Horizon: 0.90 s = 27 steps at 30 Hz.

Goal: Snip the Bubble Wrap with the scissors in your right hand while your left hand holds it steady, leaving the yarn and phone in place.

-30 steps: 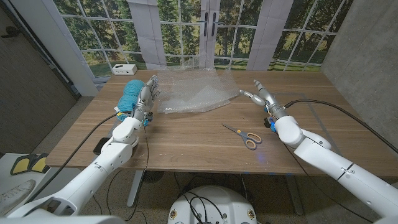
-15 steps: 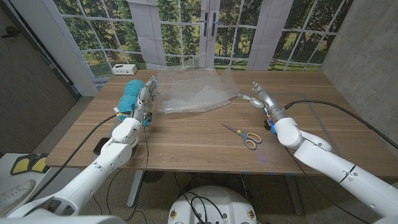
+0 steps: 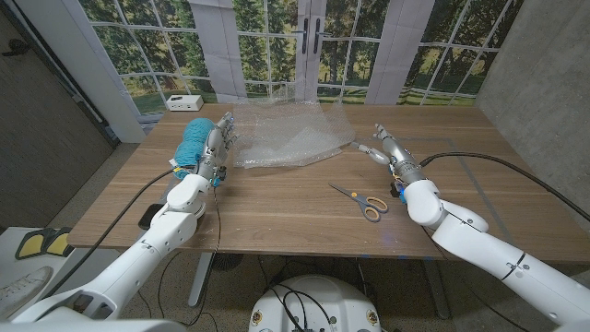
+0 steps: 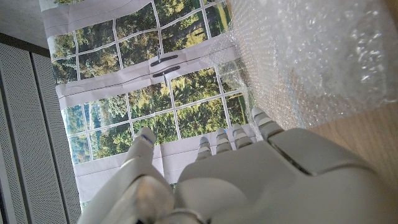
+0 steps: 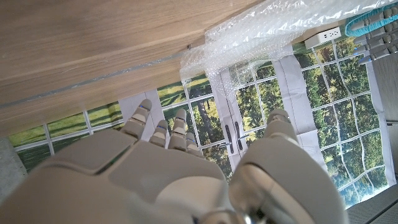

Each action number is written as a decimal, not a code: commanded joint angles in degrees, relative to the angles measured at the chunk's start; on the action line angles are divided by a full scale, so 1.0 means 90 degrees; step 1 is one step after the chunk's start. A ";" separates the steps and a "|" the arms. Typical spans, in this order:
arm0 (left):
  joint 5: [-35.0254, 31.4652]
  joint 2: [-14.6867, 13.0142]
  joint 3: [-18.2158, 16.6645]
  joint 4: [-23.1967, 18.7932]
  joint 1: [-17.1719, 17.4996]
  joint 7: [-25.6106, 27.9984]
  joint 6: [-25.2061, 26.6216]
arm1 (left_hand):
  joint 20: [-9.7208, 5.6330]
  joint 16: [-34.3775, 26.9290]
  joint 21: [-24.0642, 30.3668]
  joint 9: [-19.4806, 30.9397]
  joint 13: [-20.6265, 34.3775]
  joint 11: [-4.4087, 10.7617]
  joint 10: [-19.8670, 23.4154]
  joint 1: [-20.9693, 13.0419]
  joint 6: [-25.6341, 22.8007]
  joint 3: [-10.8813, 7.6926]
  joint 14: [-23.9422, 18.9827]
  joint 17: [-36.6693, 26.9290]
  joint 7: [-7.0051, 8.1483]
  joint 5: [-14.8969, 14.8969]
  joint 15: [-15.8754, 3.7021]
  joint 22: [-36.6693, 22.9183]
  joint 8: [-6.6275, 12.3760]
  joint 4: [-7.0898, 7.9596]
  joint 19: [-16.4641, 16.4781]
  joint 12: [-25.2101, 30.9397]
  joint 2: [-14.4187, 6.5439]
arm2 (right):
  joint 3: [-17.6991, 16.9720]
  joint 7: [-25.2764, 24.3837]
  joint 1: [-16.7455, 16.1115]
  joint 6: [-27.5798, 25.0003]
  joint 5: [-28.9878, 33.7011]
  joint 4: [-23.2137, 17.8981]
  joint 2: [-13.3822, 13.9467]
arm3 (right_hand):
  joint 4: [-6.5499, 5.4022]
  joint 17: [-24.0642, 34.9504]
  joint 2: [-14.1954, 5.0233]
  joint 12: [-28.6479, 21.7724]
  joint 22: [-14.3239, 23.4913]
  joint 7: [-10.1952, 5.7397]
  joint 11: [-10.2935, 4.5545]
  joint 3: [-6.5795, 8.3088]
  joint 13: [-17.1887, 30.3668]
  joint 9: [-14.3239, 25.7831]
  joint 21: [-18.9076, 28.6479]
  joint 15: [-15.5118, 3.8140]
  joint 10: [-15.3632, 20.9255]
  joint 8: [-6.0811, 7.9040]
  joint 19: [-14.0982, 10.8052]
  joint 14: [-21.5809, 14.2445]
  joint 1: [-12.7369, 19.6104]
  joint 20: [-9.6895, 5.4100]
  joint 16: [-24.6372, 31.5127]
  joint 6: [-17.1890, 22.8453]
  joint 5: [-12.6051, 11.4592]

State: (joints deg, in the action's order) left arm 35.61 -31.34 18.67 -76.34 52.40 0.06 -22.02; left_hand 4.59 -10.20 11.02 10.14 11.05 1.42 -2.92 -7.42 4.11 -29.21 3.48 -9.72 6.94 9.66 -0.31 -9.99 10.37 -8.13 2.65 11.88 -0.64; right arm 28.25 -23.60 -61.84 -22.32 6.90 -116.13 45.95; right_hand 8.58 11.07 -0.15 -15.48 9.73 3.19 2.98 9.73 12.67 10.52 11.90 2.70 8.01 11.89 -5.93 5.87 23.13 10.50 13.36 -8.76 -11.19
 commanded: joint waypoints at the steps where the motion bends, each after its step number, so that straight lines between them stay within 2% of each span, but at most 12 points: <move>1: 0.0068 -0.0036 -0.0027 -0.0036 0.0071 -0.0051 -0.0003 | 0.0002 -0.0026 0.0027 0.0016 0.0014 -0.0045 -0.0039 -0.0088 -0.0020 0.0030 -0.0012 -0.0029 0.0008 0.0026 0.0051 -0.0010 0.0038 -0.0017 0.0013 0.0021 0.0000 | 0.0035 -0.0084 -0.0164 -0.0335 0.0167 -0.0306 0.0022 | 0.0009 0.0015 -0.0002 -0.0023 0.0022 -0.0002 0.0024 0.0071 0.0042 0.0030 0.0069 -0.0009 0.0042 0.0048 -0.0196 -0.0097 0.0074 -0.0006 0.0055 0.0024 0.0033; 8: 0.0087 -0.0056 -0.0035 -0.0050 0.0096 -0.0070 0.0008 | 0.0005 -0.0024 0.0026 0.0016 0.0013 -0.0042 -0.0043 -0.0089 -0.0018 0.0033 -0.0008 -0.0029 0.0005 0.0025 0.0056 -0.0010 0.0036 -0.0017 0.0013 0.0019 -0.0001 | 0.0049 -0.0120 -0.0253 -0.0530 0.0228 -0.0464 0.0029 | 0.0006 0.0022 -0.0001 0.0005 0.0029 -0.0015 0.0074 0.0078 0.0068 0.0030 0.0070 -0.0052 0.0002 0.0029 -0.0279 -0.0293 0.0115 0.0081 0.0113 0.0023 0.0045; 17: 0.0097 -0.0019 -0.0019 0.0019 0.0065 -0.0122 -0.0033 | 0.0008 -0.0024 0.0024 0.0016 0.0013 -0.0040 -0.0044 -0.0089 -0.0021 0.0037 -0.0008 -0.0029 -0.0001 0.0025 0.0054 -0.0010 0.0036 -0.0016 0.0015 0.0019 -0.0002 | -0.0005 -0.0135 -0.0404 -0.0714 0.0268 -0.0687 0.0133 | -0.0021 0.0046 0.0001 -0.0005 0.0034 -0.0072 0.0113 0.0065 0.0090 0.0031 0.0070 -0.0093 0.0047 0.0005 -0.0347 -0.0436 0.0102 0.0099 0.0162 -0.0004 0.0055; 27: 0.0066 -0.0034 -0.0008 -0.0081 0.0108 -0.0070 -0.0010 | 0.0012 -0.0038 0.0028 0.0016 0.0013 -0.0051 -0.0005 -0.0091 -0.0042 0.0042 -0.0049 -0.0029 0.0012 0.0025 0.0066 -0.0010 0.0043 -0.0015 0.0032 0.0034 -0.0005 | -0.0031 -0.0154 -0.0529 -0.0959 0.0334 -0.0903 0.0226 | -0.0058 0.0078 0.0029 -0.0052 0.0037 -0.0127 0.0065 0.0028 0.0116 0.0032 0.0055 -0.0121 0.0183 -0.0001 -0.0384 -0.0508 0.0048 0.0088 0.0188 0.0012 0.0064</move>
State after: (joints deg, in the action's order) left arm 36.40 -31.59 18.45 -76.49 53.06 -0.79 -22.13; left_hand 4.59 -10.20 11.02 10.14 11.05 1.42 -2.92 -7.42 4.11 -28.97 3.16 -9.72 6.95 9.67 0.01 -10.00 10.37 -8.38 2.64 11.88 -0.64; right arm 28.24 -24.69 -65.40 -28.66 9.11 -122.13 47.13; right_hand 8.35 11.61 -0.24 -15.51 9.75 2.41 3.55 9.91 13.47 10.52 12.41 1.36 8.86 11.89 -8.93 1.85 23.62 11.16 14.64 -8.51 -10.80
